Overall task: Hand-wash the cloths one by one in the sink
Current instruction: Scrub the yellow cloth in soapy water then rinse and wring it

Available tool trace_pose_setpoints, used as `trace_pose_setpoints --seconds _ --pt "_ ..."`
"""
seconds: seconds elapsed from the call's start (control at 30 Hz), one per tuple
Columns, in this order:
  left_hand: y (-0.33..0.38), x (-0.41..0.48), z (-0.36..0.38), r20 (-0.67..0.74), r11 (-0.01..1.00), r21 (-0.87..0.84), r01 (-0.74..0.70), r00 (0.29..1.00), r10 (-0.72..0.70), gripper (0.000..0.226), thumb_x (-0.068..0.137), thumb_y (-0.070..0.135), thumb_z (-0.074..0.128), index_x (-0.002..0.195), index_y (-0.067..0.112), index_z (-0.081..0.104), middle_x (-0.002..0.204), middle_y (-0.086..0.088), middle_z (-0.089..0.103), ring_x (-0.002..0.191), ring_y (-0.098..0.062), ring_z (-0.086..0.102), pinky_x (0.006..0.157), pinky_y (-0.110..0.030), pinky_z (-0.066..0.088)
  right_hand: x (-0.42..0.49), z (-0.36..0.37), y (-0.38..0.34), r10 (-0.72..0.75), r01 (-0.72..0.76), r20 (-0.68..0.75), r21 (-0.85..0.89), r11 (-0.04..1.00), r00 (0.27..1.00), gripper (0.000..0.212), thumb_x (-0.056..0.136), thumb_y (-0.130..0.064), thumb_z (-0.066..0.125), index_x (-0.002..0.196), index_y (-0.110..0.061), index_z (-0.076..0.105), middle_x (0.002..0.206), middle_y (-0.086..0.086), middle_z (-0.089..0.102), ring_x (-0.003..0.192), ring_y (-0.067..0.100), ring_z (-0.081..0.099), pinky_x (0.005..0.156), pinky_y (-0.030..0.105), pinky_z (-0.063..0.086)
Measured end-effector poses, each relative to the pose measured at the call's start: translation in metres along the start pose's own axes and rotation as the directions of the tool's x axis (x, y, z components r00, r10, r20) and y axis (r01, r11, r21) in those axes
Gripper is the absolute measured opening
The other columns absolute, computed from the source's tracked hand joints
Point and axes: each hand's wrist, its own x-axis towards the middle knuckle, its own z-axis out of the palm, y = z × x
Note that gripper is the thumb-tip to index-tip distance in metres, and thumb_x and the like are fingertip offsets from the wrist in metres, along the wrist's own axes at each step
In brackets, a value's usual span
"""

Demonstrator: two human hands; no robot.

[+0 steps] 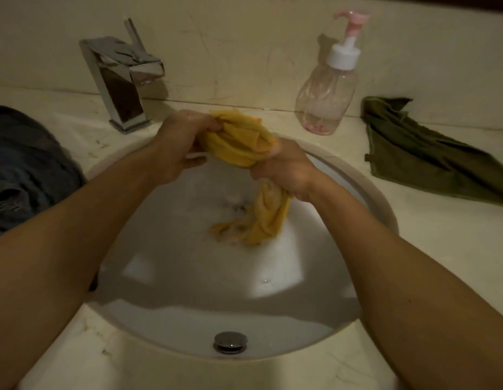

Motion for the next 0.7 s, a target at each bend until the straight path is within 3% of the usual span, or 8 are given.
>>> trace_pose_setpoints --seconds 0.07,0.17,0.3,0.43,0.5,0.57,0.63,0.7 --pt "-0.009 -0.001 0.001 0.002 0.953 0.301 0.010 1.000 -0.011 0.022 0.082 0.037 0.074 0.100 0.029 0.064 0.112 0.004 0.066 0.108 -0.019 0.061 0.079 -0.034 0.049 -0.001 -0.004 -0.001 -0.036 0.033 -0.076 -0.047 0.998 0.996 0.035 0.048 -0.024 0.074 0.083 -0.016 0.073 0.098 0.016 0.076 0.097 0.037 0.071 0.084 0.061 0.057" --pt "-0.025 -0.003 0.003 0.061 0.768 0.631 -0.107 0.994 0.088 0.059 0.079 0.031 0.081 0.131 0.025 0.053 0.130 0.005 0.055 0.117 -0.017 0.053 0.084 -0.033 0.049 0.000 -0.007 -0.002 -0.063 0.053 -0.165 -0.069 0.996 0.984 0.021 0.062 -0.028 0.079 0.078 -0.016 0.070 0.087 0.011 0.076 0.088 0.033 0.073 0.076 0.058 0.060" --pt "-0.024 -0.010 0.005 0.320 0.764 0.514 -0.390 0.913 0.252 0.122 0.070 0.014 0.091 0.160 0.032 0.010 0.164 0.007 0.018 0.146 -0.007 0.024 0.092 -0.012 0.041 0.001 -0.003 -0.001 0.017 0.009 -0.226 0.111 0.994 0.974 0.052 0.055 -0.026 0.081 0.105 -0.019 0.065 0.101 0.006 0.074 0.094 0.026 0.073 0.077 0.054 0.063" --pt "-0.028 -0.012 0.017 0.453 0.651 0.557 -0.515 0.846 0.282 0.153 0.049 0.041 0.099 0.160 0.028 -0.007 0.163 0.010 0.017 0.143 -0.001 0.026 0.109 -0.019 0.029 -0.003 -0.001 -0.013 -0.083 0.087 -0.140 0.019 0.996 0.987 0.028 0.067 -0.011 0.079 0.087 -0.019 0.062 0.092 0.004 0.070 0.091 0.025 0.071 0.080 0.049 0.063" --pt "-0.030 -0.009 0.015 0.455 0.629 0.555 -0.544 0.832 0.318 0.157 0.044 0.047 0.096 0.160 0.026 -0.009 0.155 0.011 0.029 0.136 0.000 0.036 0.106 -0.016 0.032 -0.009 -0.001 -0.027 -0.121 0.120 -0.009 -0.082 0.989 0.993 0.026 0.070 -0.008 0.078 0.084 -0.015 0.057 0.087 0.002 0.064 0.085 0.020 0.066 0.074 0.039 0.059" --pt "-0.030 -0.008 0.010 0.471 0.596 0.532 -0.601 0.795 0.381 0.157 0.040 0.054 0.098 0.159 0.027 0.000 0.146 0.009 0.038 0.127 -0.003 0.046 0.100 -0.014 0.037 -0.012 0.001 -0.038 -0.076 0.094 0.100 -0.181 0.979 0.992 0.045 0.060 -0.022 0.078 0.099 -0.013 0.057 0.093 0.000 0.063 0.087 0.018 0.064 0.071 0.037 0.057" --pt "-0.025 -0.013 0.011 0.486 0.555 0.532 -0.639 0.768 0.418 0.132 0.038 0.062 0.091 0.151 0.027 0.031 0.136 0.009 0.050 0.119 -0.007 0.055 0.097 -0.026 0.047 -0.011 0.003 -0.042 -0.040 0.076 0.140 -0.264 0.962 0.989 0.060 0.057 -0.026 0.077 0.111 -0.015 0.055 0.100 0.000 0.061 0.092 0.018 0.063 0.073 0.036 0.058" --pt "-0.019 -0.017 0.016 0.474 0.472 0.599 -0.647 0.761 0.443 0.092 0.040 0.065 0.077 0.119 0.024 0.059 0.110 0.012 0.061 0.098 -0.009 0.062 0.082 -0.033 0.052 -0.010 0.005 -0.042 -0.043 0.083 0.136 -0.304 0.949 0.990 0.053 0.064 -0.017 0.082 0.112 -0.012 0.059 0.101 0.004 0.064 0.093 0.022 0.065 0.076 0.040 0.060"
